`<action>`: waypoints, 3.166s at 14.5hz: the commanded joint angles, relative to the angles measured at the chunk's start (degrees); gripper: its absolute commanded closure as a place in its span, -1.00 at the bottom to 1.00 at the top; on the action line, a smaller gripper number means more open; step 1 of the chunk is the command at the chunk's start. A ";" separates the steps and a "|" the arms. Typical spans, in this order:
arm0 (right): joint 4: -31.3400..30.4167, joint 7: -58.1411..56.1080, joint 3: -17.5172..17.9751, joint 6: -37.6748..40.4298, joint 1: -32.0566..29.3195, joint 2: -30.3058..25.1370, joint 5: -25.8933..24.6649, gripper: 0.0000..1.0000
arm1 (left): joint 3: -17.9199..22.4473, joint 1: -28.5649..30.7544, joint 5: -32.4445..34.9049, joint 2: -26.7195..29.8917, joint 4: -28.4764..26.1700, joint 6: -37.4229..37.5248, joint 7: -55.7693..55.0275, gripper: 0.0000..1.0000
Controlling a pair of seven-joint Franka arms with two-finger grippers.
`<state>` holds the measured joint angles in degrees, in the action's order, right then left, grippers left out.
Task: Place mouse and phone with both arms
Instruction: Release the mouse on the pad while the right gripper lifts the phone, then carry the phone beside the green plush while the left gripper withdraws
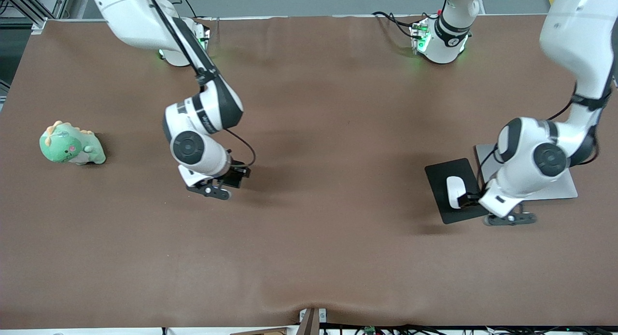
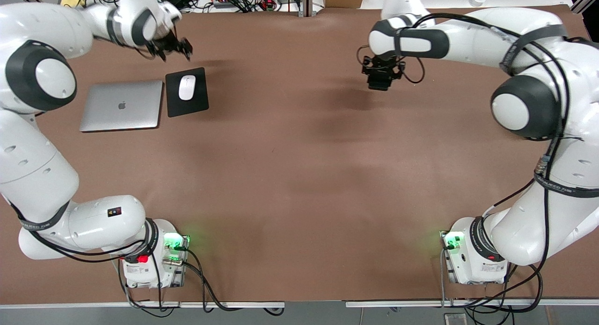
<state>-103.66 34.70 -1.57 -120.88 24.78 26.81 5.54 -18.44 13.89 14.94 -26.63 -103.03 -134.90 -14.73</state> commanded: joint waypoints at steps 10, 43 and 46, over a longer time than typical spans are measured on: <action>-20.95 -18.51 1.04 -6.72 -11.76 -13.00 -0.26 1.00 | -0.72 0.79 -11.16 20.11 19.44 35.92 0.67 -1.00; -26.01 -43.67 -5.37 -13.81 -26.53 -8.79 -0.97 -1.00 | 19.67 -21.44 -14.15 23.03 17.95 40.95 0.68 -1.00; -16.26 -43.93 -5.02 -4.74 -27.76 -8.26 -0.79 -1.00 | 19.59 -21.27 -14.59 22.50 18.04 41.03 1.55 -1.00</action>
<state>-126.37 -8.71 -7.74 -131.53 -1.01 18.32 4.51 0.92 -7.30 1.12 -3.46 -86.66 -94.28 -14.13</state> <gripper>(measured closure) 0.000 0.000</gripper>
